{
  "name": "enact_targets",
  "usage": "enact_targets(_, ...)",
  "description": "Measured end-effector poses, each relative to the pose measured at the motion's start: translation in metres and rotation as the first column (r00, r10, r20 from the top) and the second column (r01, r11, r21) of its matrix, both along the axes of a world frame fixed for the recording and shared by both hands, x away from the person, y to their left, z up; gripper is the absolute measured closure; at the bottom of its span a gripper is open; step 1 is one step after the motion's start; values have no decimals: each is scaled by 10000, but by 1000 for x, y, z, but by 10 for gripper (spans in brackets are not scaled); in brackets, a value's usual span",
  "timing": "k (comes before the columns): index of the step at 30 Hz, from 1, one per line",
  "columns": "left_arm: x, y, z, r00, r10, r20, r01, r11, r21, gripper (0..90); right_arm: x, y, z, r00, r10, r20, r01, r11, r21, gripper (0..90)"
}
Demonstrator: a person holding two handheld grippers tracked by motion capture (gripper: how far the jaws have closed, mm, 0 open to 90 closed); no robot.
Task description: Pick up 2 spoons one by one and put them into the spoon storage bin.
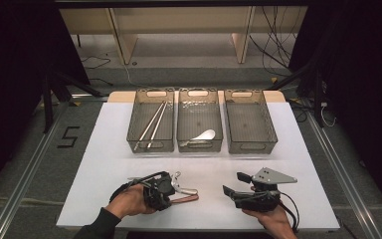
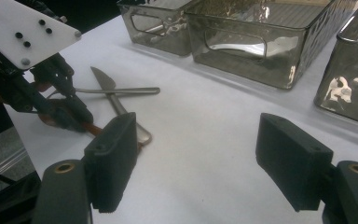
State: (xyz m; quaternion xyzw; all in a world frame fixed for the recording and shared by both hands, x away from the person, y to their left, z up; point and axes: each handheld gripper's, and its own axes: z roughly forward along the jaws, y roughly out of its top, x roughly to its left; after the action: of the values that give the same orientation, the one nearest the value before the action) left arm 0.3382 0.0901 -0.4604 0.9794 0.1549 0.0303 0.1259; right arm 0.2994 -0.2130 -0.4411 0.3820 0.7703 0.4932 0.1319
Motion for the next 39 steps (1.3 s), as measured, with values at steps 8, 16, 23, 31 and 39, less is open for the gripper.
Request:
enact_targets(8,0,0,1,9995,-281,-168,279,9996,-105,799,0,0,0,10000,14,14,-14,10000,-10,302)
enact_targets(16,-1,1,9,9985,-361,-403,334,9973,-660,805,0,-1,0,10000,-1,-5,1,10000,8,303)
enact_targets(23,2,5,19,9996,69,-291,-107,9912,-1320,805,0,0,0,10000,6,-12,-6,10000,-6,303)
enact_targets(31,9,9,29,9945,977,-386,-1037,9722,-2101,805,0,0,0,10000,-13,-33,13,10000,12,303)
enact_targets(39,18,16,38,9846,1696,-427,-1746,9380,-2995,805,0,-1,-1,10000,-14,-1,14,10000,12,303)
